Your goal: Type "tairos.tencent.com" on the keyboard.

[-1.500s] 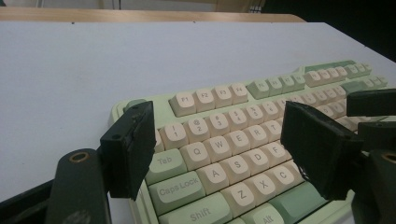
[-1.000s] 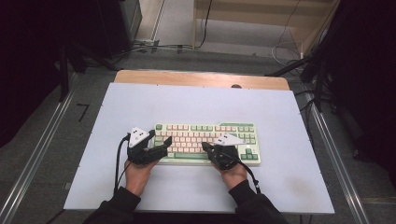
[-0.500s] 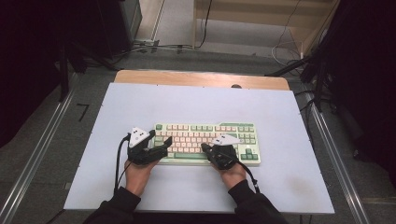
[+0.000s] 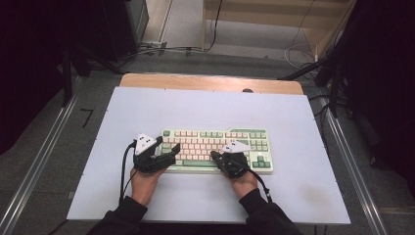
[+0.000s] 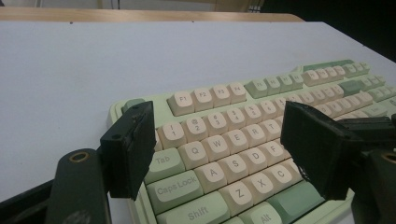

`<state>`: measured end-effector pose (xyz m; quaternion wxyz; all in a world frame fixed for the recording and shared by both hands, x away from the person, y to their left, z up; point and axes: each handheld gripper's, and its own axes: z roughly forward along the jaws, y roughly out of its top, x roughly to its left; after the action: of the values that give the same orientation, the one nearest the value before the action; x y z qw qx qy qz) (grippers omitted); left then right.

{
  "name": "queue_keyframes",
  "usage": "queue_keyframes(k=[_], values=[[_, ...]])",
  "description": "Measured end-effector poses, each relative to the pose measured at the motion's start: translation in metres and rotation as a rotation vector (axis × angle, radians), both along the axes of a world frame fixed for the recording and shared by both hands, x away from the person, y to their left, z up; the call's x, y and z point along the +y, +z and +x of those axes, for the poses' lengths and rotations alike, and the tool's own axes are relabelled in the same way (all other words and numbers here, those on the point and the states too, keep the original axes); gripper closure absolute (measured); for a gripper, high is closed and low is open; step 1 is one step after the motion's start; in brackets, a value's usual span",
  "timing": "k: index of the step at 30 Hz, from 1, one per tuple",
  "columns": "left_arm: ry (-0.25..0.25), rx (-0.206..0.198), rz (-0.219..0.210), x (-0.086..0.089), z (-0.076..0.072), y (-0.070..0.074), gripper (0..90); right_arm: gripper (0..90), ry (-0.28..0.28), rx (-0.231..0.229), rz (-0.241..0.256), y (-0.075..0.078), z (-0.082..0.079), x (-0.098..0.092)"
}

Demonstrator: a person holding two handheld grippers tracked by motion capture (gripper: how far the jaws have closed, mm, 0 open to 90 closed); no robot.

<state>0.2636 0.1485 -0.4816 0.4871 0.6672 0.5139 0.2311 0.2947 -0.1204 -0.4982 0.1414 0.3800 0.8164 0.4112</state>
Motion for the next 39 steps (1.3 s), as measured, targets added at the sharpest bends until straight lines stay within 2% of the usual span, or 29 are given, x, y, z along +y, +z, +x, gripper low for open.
queue_keyframes(k=[4,6,12,20,25,30,35,39], values=[[0.0,-0.003,-0.004,0.0,0.0,0.0,26.8,86.6,-0.01,-0.012,0.026,0.004,-0.002,-0.002],[-0.002,-0.003,-0.006,0.0,0.0,0.001,26.8,81.5,-0.017,-0.019,0.044,0.007,-0.002,-0.004],[-0.005,-0.008,-0.007,0.0,-0.002,0.002,26.8,50.1,-0.035,-0.026,0.095,0.014,0.0,-0.011],[-0.013,-0.007,-0.016,0.004,-0.007,0.003,26.7,26.4,-0.069,-0.024,0.114,0.017,0.002,-0.02],[0.0,-0.017,-0.009,0.01,-0.014,0.004,26.6,22.5,-0.081,-0.02,0.124,0.02,0.002,-0.031],[0.014,-0.065,0.067,0.011,-0.023,0.003,26.5,19.6,-0.111,-0.036,0.136,0.024,0.0,-0.043],[0.026,-0.071,0.084,0.013,-0.027,0.001,26.5,19.1,-0.143,-0.041,0.138,0.025,-0.002,-0.055],[0.034,-0.067,0.08,0.017,-0.03,0.0,26.5,19.1,-0.163,-0.058,0.115,0.025,-0.006,-0.065]])
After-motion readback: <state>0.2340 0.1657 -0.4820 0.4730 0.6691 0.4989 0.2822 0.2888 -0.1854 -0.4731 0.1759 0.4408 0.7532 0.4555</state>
